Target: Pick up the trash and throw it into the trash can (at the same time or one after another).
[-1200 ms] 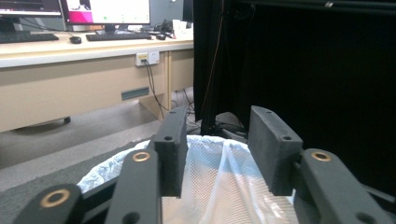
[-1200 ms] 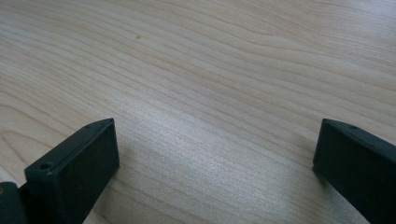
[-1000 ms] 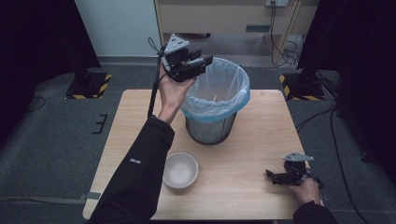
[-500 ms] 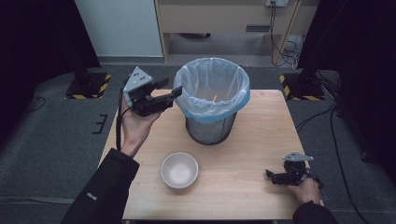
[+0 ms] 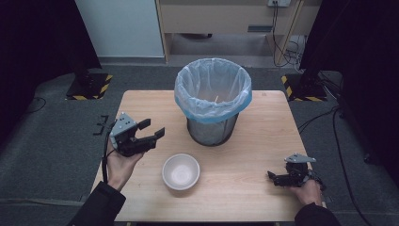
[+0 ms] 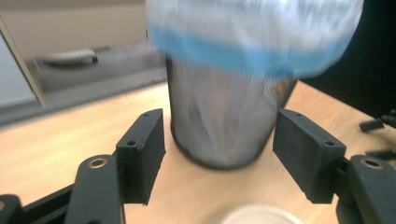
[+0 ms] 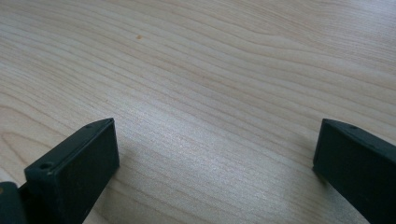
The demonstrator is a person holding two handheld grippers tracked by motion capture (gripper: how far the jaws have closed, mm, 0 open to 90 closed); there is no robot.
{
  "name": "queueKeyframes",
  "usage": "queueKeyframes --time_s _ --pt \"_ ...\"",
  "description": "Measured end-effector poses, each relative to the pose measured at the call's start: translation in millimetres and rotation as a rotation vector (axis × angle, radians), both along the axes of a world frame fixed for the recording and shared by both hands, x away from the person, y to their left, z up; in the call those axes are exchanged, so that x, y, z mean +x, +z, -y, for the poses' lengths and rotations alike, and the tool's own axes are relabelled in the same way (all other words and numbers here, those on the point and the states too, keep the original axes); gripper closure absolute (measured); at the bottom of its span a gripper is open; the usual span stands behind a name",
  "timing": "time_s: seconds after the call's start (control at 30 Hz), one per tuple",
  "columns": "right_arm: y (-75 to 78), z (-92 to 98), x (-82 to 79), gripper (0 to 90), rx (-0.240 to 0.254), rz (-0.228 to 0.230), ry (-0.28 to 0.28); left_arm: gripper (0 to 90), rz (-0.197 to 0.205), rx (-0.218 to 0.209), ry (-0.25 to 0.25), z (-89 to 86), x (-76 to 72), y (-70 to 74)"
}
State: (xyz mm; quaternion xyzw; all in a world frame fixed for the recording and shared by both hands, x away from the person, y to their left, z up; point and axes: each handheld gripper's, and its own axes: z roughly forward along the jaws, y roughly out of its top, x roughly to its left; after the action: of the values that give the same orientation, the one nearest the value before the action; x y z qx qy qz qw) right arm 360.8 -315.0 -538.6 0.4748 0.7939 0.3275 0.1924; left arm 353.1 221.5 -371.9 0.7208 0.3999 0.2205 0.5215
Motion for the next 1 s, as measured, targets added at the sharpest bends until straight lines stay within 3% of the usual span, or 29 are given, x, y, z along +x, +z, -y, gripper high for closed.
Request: queueKeyframes --time_s 0.03,0.2,0.43,0.5,0.7,0.87,1.0 --pt "0.0 -0.3 -0.3 0.4 0.001 -0.001 -0.003 33.3 -0.028 0.014 -0.004 0.6 -2.9 -14.8" --pt "-0.4 0.0 -0.4 0.3 0.001 0.005 -0.002 33.0 -0.101 0.017 -0.002 -2.9 -4.9 -48.2" --pt "-0.2 -0.5 -0.5 0.4 0.0 0.002 -0.007 33.0 -0.191 0.038 0.024 -9.5 -2.2 -78.2" --pt "0.0 -0.7 -0.1 0.4 0.0 -0.001 -0.006 33.1 -0.229 0.071 0.023 -7.0 -2.0 -88.3" --pt "0.8 -1.0 0.6 0.4 -0.005 -0.008 -0.004 35.7 -0.327 0.125 0.005 3.3 0.4 -108.5" --pt "1.4 -1.7 0.0 0.4 -0.003 -0.019 -0.003 38.9 -0.373 0.186 -0.027 12.0 2.2 -118.7" --pt "1.6 -1.6 0.0 0.3 -0.004 -0.02 0.001 42.1 -0.385 0.188 -0.033 14.3 2.8 -121.1"
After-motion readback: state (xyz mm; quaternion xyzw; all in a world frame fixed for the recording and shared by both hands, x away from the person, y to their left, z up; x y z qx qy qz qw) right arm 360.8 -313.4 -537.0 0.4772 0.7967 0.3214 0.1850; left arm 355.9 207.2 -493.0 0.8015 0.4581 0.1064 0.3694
